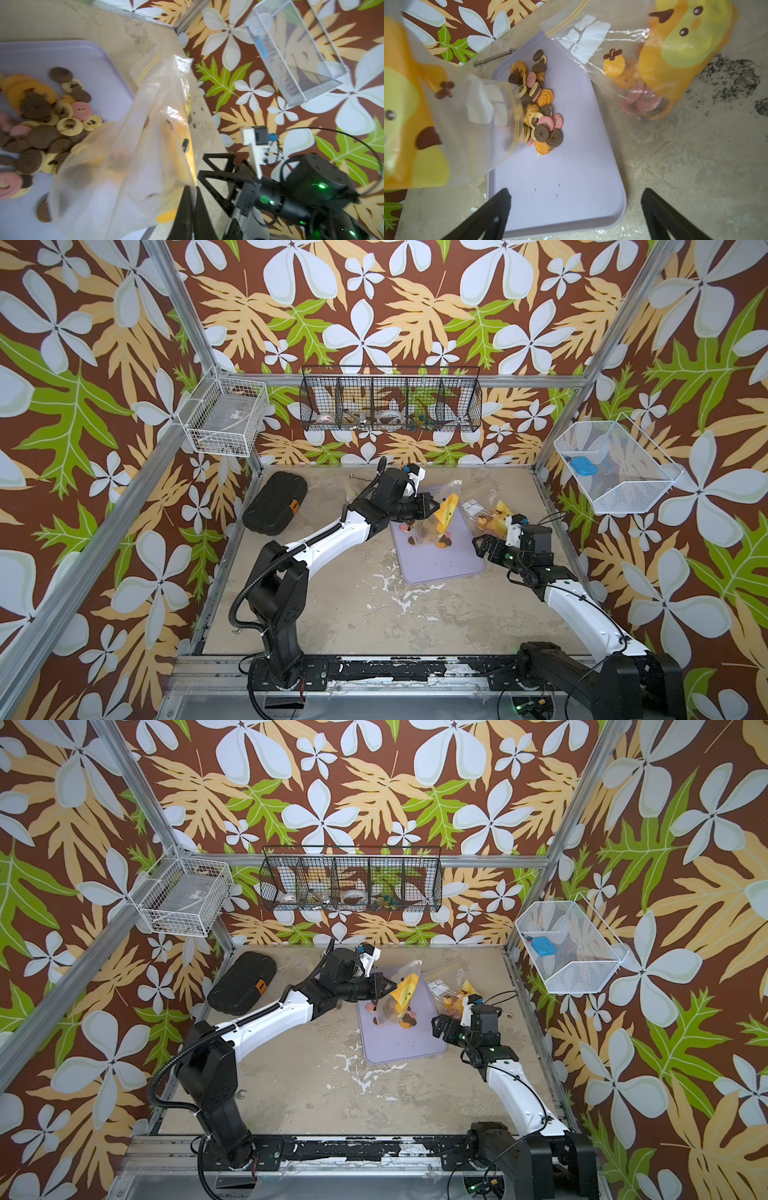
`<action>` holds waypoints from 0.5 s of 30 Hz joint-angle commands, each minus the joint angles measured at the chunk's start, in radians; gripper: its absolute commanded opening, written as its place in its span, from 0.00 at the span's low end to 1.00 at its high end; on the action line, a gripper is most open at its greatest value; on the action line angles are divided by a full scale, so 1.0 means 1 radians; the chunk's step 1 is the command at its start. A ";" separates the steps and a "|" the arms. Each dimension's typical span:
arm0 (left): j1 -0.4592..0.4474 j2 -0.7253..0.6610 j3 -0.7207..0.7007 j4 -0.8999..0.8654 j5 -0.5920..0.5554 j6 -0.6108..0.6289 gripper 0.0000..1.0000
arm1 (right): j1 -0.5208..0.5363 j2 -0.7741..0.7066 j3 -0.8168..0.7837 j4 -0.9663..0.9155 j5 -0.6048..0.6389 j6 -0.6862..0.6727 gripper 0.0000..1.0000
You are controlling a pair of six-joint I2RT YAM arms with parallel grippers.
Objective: Pour cookies out of the ziploc bag
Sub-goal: 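Pour the cookies out of the ziploc bag onto the tray.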
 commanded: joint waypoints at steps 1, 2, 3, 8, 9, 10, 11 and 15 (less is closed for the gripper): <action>0.013 0.029 0.002 -0.008 0.032 0.004 0.00 | 0.000 0.009 0.003 0.021 -0.009 0.007 1.00; 0.013 0.007 -0.045 0.068 0.060 -0.021 0.00 | 0.000 0.008 0.004 0.020 -0.009 0.005 1.00; 0.013 -0.022 -0.108 0.192 0.105 -0.065 0.00 | 0.000 0.007 0.005 0.020 -0.007 0.003 1.00; 0.013 -0.005 -0.046 0.060 0.013 -0.028 0.00 | 0.000 0.009 0.002 0.021 -0.008 0.002 1.00; 0.011 0.005 -0.016 -0.005 -0.031 -0.003 0.00 | 0.000 0.013 0.003 0.021 -0.009 0.002 1.00; 0.012 0.011 0.000 -0.047 -0.058 0.013 0.00 | 0.001 0.013 0.003 0.021 -0.008 0.000 1.00; 0.011 0.012 0.004 -0.061 -0.066 0.020 0.00 | 0.001 0.011 0.002 0.021 -0.006 -0.002 1.00; 0.011 -0.031 -0.066 0.102 0.048 -0.008 0.00 | 0.000 0.015 -0.002 0.028 -0.007 0.002 1.00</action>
